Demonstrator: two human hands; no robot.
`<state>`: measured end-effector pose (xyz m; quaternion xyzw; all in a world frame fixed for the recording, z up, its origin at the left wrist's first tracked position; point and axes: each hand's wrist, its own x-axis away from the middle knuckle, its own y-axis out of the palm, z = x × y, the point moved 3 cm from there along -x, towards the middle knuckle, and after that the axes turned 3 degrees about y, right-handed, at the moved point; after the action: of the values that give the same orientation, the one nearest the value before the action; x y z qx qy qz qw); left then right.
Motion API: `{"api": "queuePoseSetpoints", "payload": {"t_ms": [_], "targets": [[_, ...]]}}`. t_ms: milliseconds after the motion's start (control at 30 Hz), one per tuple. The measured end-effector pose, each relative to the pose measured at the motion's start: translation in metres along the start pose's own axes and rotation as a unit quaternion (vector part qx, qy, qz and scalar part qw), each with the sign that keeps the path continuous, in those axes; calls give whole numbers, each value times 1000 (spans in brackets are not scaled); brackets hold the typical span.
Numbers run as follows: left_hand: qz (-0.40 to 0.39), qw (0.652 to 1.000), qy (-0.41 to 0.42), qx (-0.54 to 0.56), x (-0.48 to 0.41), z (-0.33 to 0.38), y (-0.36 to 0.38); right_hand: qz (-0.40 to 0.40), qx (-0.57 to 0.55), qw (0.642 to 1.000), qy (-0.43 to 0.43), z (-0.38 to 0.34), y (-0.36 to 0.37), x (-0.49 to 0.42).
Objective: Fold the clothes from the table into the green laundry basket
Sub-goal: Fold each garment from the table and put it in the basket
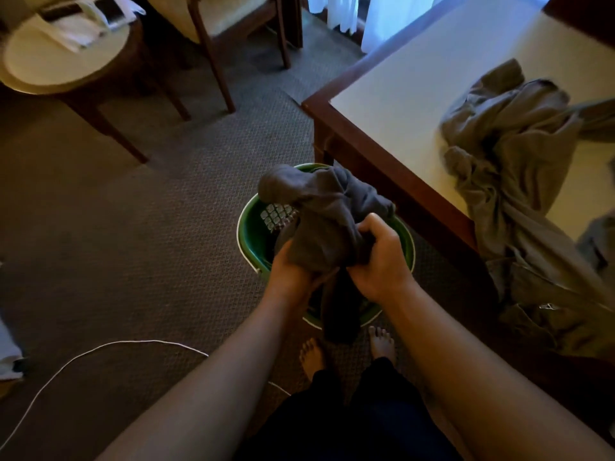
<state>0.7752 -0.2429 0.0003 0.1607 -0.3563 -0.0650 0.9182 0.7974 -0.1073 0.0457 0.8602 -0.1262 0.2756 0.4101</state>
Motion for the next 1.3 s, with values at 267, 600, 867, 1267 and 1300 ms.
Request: {"api": "queuePoseSetpoints", "payload": {"t_ms": [267,600,867,1267,1300], "targets": [[-39,986,45,156,-4,44,16,101,253,950,-153,-28,-4,24],[-8,939,16,-343,-4,31,-12,160,736,658,-16,-4,-52,12],[-53,898,-12,-436,8,10,-6,117,728,675,36,56,-83,4],[-75,850,-78,-516,2,-40,-30,26,894,442,70,140,-131,-11],[-73,850,-78,-516,1,-40,-32,33,895,442,59,139,-131,-13]]}}
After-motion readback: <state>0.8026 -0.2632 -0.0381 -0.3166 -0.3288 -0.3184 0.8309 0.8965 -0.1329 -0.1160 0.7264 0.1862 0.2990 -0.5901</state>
